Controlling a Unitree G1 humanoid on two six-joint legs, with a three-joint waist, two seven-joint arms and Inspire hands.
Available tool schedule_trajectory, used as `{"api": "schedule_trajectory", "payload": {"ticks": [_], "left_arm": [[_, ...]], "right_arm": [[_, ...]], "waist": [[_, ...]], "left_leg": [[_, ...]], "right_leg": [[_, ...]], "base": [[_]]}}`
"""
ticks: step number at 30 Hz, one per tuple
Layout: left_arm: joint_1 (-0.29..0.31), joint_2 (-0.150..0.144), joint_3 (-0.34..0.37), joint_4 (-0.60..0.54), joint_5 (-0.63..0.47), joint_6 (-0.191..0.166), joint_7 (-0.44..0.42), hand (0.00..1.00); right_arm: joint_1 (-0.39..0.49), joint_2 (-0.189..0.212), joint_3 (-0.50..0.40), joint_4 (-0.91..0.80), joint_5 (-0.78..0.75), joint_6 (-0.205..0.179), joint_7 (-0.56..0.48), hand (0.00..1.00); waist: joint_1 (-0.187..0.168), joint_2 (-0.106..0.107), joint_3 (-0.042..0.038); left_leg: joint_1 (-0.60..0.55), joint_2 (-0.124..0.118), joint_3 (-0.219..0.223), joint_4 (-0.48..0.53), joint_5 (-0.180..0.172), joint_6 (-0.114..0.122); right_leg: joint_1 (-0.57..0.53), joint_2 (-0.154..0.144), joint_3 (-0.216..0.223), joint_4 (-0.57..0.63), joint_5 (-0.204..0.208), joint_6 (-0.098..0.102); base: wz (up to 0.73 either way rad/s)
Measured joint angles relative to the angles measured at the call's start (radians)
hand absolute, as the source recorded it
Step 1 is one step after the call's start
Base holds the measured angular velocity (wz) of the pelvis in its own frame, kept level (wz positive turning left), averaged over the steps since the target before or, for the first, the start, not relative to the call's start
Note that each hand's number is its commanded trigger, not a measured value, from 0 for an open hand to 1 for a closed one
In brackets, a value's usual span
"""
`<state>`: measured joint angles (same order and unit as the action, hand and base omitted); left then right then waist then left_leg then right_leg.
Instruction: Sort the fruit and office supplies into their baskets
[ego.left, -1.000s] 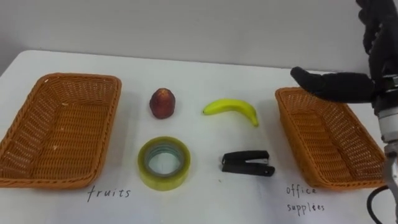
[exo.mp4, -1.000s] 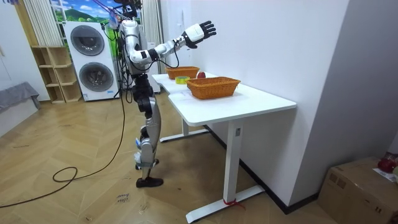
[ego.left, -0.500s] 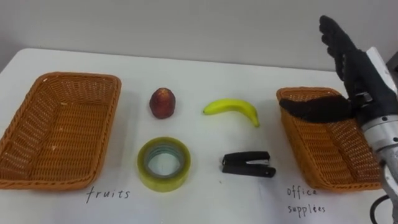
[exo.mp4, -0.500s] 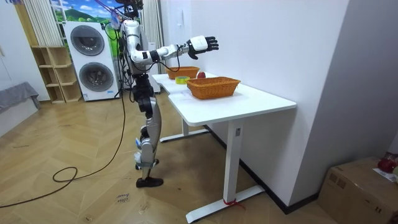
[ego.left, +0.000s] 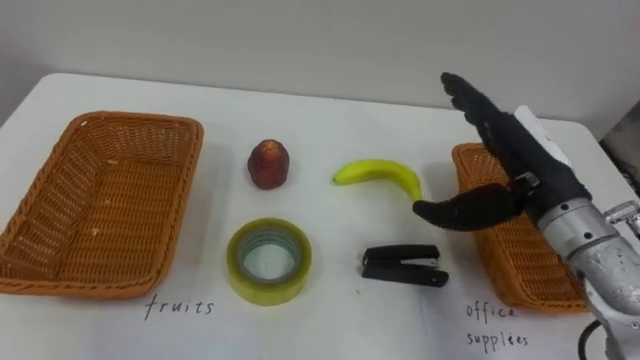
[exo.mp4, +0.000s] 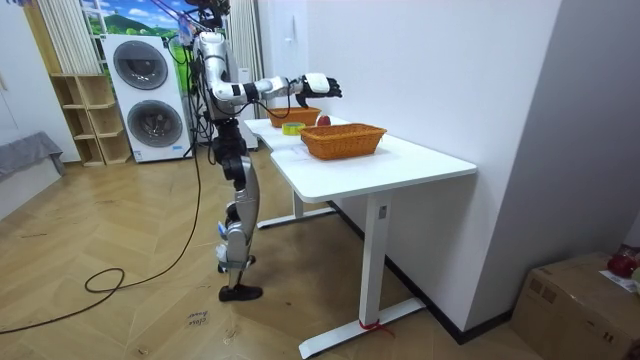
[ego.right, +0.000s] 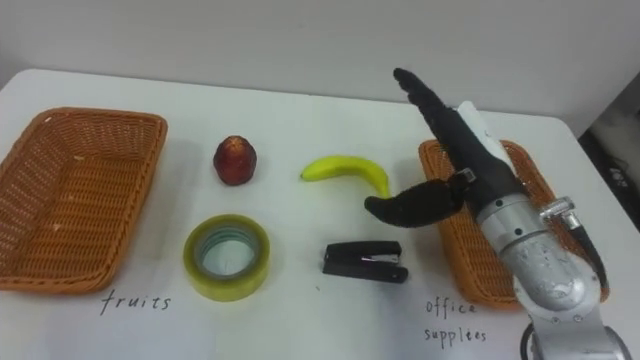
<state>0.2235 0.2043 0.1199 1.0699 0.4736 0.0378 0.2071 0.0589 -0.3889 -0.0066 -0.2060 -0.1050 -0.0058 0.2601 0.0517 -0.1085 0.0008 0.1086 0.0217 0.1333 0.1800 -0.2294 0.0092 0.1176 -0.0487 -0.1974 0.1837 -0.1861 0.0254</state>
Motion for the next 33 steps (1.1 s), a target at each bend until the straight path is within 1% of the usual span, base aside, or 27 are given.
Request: {"api": "schedule_trajectory", "payload": {"ticks": [3,10,13,15,19,21,27,29,30,33], "left_arm": [[-0.007,0.000,-0.009,0.000,0.000,0.000,0.001,0.00],[-0.010,0.002,-0.027,0.008,0.000,-0.002,0.014,0.00],[-0.011,0.002,-0.026,0.011,0.000,-0.003,0.018,0.00],[-0.017,0.004,-0.026,0.011,0.000,-0.003,0.018,0.00],[-0.018,0.007,-0.026,0.011,-0.001,-0.003,0.018,0.00],[-0.018,0.010,-0.026,0.011,-0.001,0.000,0.017,0.00],[-0.018,0.010,-0.026,0.010,-0.005,0.007,0.003,0.00],[-0.019,0.011,-0.027,0.010,-0.008,0.008,-0.002,0.00],[-0.019,0.011,-0.027,0.010,-0.009,0.008,-0.003,0.00],[-0.019,0.012,-0.027,0.009,-0.004,0.012,-0.003,0.00]], "right_arm": [[0.000,0.001,0.015,0.000,-0.035,0.000,0.014,0.00],[0.000,0.001,0.034,0.000,-0.076,0.000,0.028,0.00],[0.000,0.001,0.035,0.000,-0.085,0.000,0.043,0.00],[0.000,0.001,0.036,0.000,-0.094,0.000,0.051,0.00],[0.003,0.001,0.047,0.000,-0.102,0.003,0.060,0.00],[0.011,0.002,0.065,0.001,-0.103,0.014,0.073,0.00],[0.013,0.003,0.075,0.018,-0.120,0.051,0.116,0.00],[0.013,0.003,0.076,0.036,-0.133,0.054,0.128,0.00],[0.013,0.003,0.076,0.041,-0.140,0.068,0.135,0.00],[0.013,0.002,0.077,0.048,-0.153,0.073,0.140,0.00]], "waist": [[0.010,0.000,-0.0001],[0.018,-0.002,-0.0004],[0.025,-0.004,0.0009],[0.031,-0.009,0.0042],[0.036,-0.013,0.0051],[0.038,-0.014,0.0051],[0.039,-0.011,0.0057],[0.039,-0.011,0.0056],[0.039,-0.011,0.0056],[0.041,-0.010,0.0051]], "left_leg": [[-0.003,0.000,0.000,0.001,0.000,0.000],[-0.010,-0.001,-0.002,0.005,0.000,0.000],[-0.010,-0.002,-0.003,0.007,0.000,0.000],[-0.011,-0.001,-0.003,0.007,0.000,0.000],[-0.010,-0.002,-0.003,0.007,0.000,0.000],[-0.011,-0.001,-0.003,0.007,0.000,0.000],[-0.014,-0.001,-0.003,0.007,0.000,0.000],[-0.015,-0.001,-0.004,0.007,0.000,0.000],[-0.016,-0.002,-0.004,0.007,0.000,0.000],[-0.019,-0.001,-0.003,0.007,0.000,0.000]], "right_leg": [[-0.003,0.000,0.000,0.000,0.000,0.000],[-0.009,-0.001,0.006,0.000,0.000,0.000],[-0.008,-0.001,0.006,0.000,0.000,0.000],[-0.008,-0.001,0.006,0.000,0.000,0.000],[-0.008,-0.001,0.005,0.001,0.000,0.000],[-0.008,-0.001,0.005,0.001,0.000,0.000],[-0.012,-0.001,0.005,0.002,0.000,0.000],[-0.012,-0.001,0.003,0.002,0.000,0.000],[-0.014,-0.001,0.003,0.002,0.000,0.000],[-0.017,-0.001,0.002,0.002,0.000,0.000]], "base": [[0.00],[0.00],[0.00],[0.00],[0.00],[0.00],[0.00],[0.00],[0.00],[0.00]]}}
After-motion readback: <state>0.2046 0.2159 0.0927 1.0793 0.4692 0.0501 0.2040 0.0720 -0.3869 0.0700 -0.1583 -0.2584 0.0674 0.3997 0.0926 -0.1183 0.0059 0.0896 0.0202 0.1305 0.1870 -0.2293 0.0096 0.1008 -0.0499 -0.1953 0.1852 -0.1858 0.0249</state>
